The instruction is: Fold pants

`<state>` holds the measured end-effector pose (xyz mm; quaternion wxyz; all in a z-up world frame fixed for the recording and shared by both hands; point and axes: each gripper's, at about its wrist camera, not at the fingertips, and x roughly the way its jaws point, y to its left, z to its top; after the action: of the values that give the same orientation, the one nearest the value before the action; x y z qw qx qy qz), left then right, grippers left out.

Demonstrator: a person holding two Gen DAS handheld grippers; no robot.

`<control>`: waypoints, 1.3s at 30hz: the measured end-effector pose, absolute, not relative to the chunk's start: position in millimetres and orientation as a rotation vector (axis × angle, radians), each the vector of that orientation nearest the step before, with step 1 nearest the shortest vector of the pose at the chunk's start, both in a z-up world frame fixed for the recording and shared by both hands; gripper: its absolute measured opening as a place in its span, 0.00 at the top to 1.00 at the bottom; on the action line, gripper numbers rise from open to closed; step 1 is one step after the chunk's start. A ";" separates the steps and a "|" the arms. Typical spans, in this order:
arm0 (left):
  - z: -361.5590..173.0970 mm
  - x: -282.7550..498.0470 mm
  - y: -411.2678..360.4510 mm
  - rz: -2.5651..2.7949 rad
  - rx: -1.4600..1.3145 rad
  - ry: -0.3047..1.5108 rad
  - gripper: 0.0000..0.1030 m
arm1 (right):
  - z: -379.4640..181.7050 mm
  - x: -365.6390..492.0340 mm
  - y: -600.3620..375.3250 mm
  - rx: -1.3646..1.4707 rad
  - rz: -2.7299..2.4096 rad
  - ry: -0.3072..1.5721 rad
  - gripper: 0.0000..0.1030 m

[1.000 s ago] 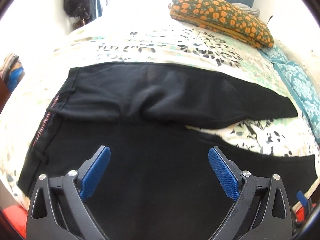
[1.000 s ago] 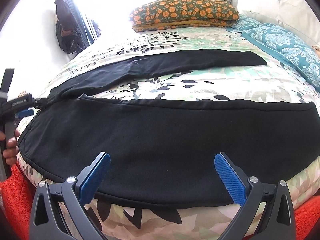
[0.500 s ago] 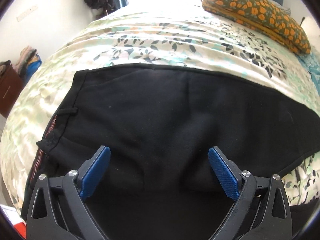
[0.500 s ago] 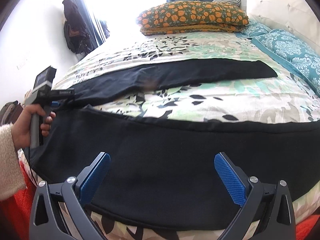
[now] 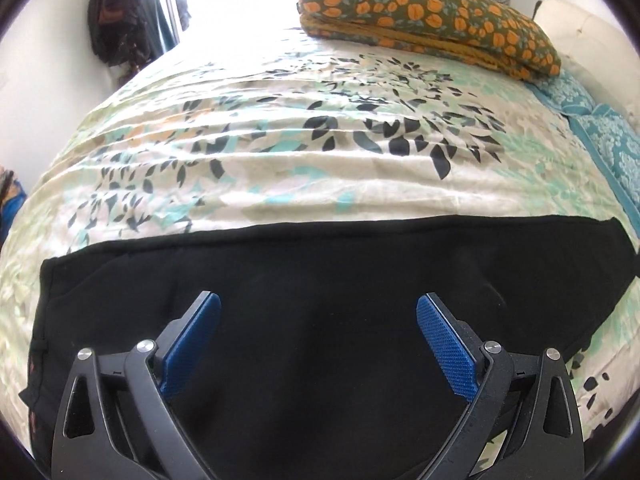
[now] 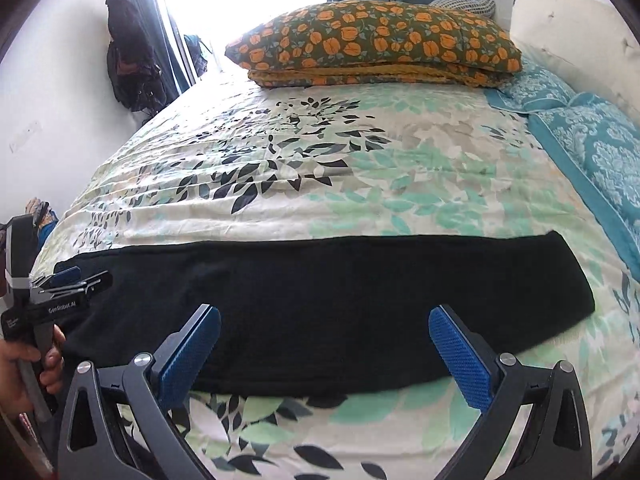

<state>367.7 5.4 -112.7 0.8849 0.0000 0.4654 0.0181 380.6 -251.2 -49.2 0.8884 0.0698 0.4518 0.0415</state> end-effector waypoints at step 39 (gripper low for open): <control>-177.2 359.0 28.1 0.063 0.052 0.921 0.01 | -72.9 428.1 -487.4 0.216 -0.305 0.973 0.94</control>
<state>359.0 28.1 -177.2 0.8949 0.0253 0.4444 0.0306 428.1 -487.4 -72.9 0.8671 0.1033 0.4649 -0.1458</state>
